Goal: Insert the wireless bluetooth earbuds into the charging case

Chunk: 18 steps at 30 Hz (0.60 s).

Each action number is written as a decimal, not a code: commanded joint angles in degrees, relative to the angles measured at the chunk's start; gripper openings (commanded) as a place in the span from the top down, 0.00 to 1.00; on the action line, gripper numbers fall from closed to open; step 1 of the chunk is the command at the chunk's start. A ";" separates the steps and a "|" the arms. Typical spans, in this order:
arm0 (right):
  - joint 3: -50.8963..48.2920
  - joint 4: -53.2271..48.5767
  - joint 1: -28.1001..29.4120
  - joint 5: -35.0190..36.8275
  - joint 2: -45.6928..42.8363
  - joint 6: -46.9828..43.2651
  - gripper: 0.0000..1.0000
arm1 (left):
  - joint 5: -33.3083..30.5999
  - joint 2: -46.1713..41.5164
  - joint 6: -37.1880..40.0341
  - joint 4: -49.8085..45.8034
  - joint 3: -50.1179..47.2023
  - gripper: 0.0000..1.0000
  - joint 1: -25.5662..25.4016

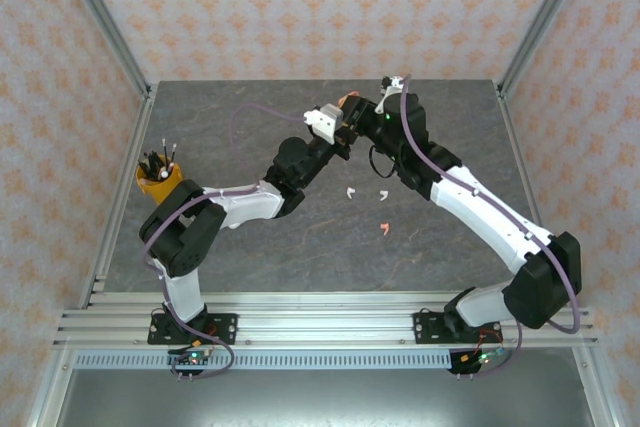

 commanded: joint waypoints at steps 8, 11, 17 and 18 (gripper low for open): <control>2.77 -4.53 -0.72 -0.31 0.58 1.57 0.46 | 0.03 -0.93 0.21 5.00 0.96 1.00 -0.41; 3.81 -5.24 -0.98 -1.47 -1.87 2.33 0.41 | -0.19 -1.36 0.60 5.25 -0.24 1.00 -0.41; 4.04 -12.00 -1.26 1.86 -9.95 3.50 0.35 | -0.69 -4.07 1.78 5.57 -3.77 1.00 -0.32; 3.46 -13.72 -1.35 3.10 -11.32 3.78 0.34 | -0.72 -4.78 2.05 5.44 -4.36 1.00 -0.33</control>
